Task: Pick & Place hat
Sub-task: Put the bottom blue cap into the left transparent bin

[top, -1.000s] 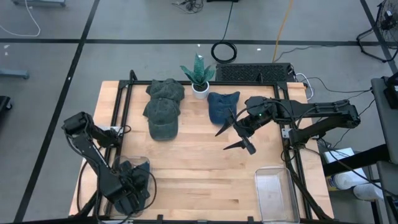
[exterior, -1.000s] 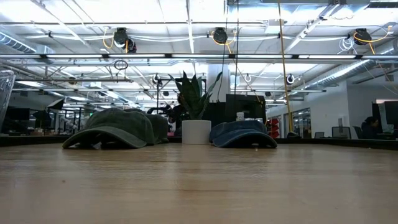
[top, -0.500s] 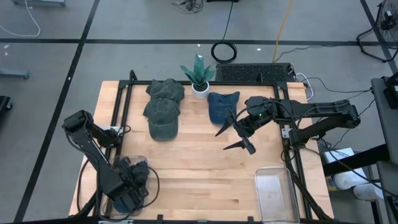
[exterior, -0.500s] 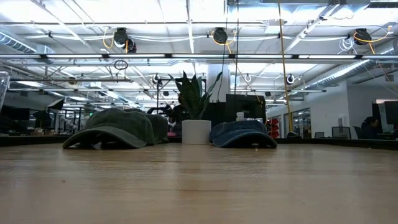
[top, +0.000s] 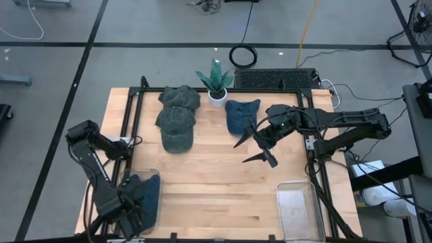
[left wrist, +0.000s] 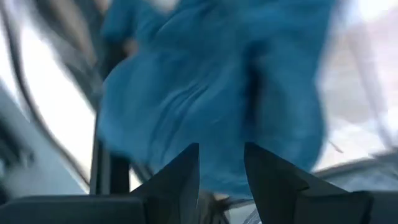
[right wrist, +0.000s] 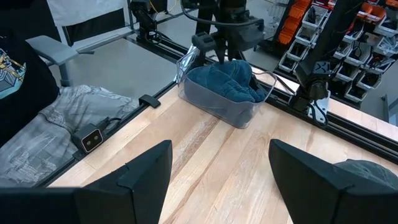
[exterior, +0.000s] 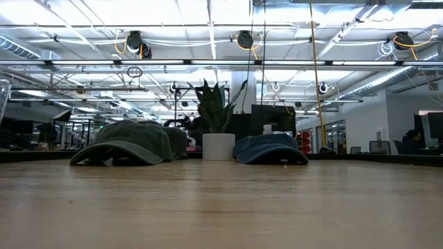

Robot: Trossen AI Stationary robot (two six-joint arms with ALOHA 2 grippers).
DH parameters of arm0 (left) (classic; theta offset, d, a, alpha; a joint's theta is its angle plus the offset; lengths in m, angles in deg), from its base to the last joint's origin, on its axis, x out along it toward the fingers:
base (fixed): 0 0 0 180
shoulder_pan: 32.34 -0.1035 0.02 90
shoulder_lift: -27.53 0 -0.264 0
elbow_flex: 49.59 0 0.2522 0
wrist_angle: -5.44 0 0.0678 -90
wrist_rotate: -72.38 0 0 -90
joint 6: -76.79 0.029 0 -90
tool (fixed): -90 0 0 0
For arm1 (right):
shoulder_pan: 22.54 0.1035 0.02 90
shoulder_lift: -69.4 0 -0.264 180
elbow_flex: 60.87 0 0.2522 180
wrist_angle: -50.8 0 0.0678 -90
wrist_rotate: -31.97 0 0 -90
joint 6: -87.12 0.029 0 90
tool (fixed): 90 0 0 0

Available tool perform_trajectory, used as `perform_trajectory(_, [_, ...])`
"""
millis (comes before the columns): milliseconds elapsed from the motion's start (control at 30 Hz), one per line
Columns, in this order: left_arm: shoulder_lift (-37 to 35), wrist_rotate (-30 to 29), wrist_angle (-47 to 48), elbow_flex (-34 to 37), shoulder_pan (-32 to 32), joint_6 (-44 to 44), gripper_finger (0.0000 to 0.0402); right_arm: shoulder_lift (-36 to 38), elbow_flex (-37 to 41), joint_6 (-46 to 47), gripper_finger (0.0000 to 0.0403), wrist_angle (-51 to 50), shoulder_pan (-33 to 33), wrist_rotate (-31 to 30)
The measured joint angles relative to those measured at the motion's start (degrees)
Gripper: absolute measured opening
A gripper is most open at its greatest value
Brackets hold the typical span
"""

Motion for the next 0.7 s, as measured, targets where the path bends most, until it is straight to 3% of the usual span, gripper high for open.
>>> perform_trajectory(100, [0.0,2.9,-2.2,2.2,1.2,-4.2,0.0136,0.0,0.0,0.0,0.0254,0.0,0.0,0.0])
perform_trajectory(300, [0.0,1.5,-7.0,8.9,1.3,-2.2,0.0136,0.0,0.0,0.0,0.0254,0.0,0.0,0.0])
perform_trajectory(533, [-0.3,-9.6,-15.9,15.1,1.4,10.0,0.0136,0.0,0.0,0.0,0.0254,0.1,0.0,0.0])
perform_trajectory(700, [-0.3,-11.2,-16.6,16.4,1.4,10.9,0.0136,0.0,0.0,0.0,0.0254,0.0,0.0,0.0])
